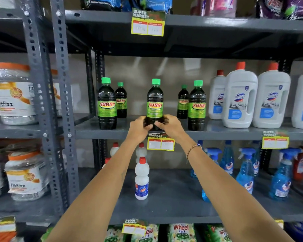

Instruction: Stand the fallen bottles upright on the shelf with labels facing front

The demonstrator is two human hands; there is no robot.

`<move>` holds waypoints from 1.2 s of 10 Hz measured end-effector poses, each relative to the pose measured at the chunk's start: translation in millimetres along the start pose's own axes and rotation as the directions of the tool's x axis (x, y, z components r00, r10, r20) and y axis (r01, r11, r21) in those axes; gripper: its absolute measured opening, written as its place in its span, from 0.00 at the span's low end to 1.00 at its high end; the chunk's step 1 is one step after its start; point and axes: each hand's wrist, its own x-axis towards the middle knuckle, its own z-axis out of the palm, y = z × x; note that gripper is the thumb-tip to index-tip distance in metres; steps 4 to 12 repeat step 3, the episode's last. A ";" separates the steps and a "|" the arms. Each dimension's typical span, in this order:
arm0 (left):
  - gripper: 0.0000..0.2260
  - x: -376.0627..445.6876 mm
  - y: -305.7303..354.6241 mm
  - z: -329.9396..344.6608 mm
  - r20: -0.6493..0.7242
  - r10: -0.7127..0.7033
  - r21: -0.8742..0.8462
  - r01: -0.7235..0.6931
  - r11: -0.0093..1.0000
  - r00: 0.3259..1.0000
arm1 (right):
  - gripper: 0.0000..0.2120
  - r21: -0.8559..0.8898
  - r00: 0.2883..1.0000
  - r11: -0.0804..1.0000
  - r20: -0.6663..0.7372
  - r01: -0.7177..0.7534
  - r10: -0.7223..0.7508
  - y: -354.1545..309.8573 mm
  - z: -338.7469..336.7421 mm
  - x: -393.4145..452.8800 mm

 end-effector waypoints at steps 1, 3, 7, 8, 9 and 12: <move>0.18 -3.1 0.5 -0.7 0.033 0.031 -0.018 -0.030 0.999 0.999 | 0.19 -0.008 1.000 1.000 -0.015 -0.012 0.012 1.5 0.7 -2.0; 0.17 -0.2 1.8 -3.0 0.026 0.027 0.025 -0.028 0.999 0.999 | 0.19 -0.144 1.000 0.990 -0.017 0.007 -0.010 -4.2 -1.2 -2.6; 0.17 -0.2 1.8 -3.0 0.026 0.027 0.025 -0.028 0.999 0.999 | 0.19 -0.144 1.000 0.990 -0.017 0.007 -0.010 -4.2 -1.2 -2.6; 0.17 -0.2 1.8 -3.0 0.026 0.027 0.025 -0.028 0.999 0.999 | 0.19 -0.144 1.000 0.990 -0.017 0.007 -0.010 -4.2 -1.2 -2.6; 0.17 -0.2 1.8 -3.0 0.026 0.027 0.025 -0.028 0.999 0.999 | 0.19 -0.144 1.000 0.990 -0.017 0.007 -0.010 -4.2 -1.2 -2.6; 0.17 -0.2 1.8 -3.0 0.026 0.027 0.025 -0.028 0.999 0.999 | 0.19 -0.144 1.000 0.990 -0.017 0.007 -0.010 -4.2 -1.2 -2.6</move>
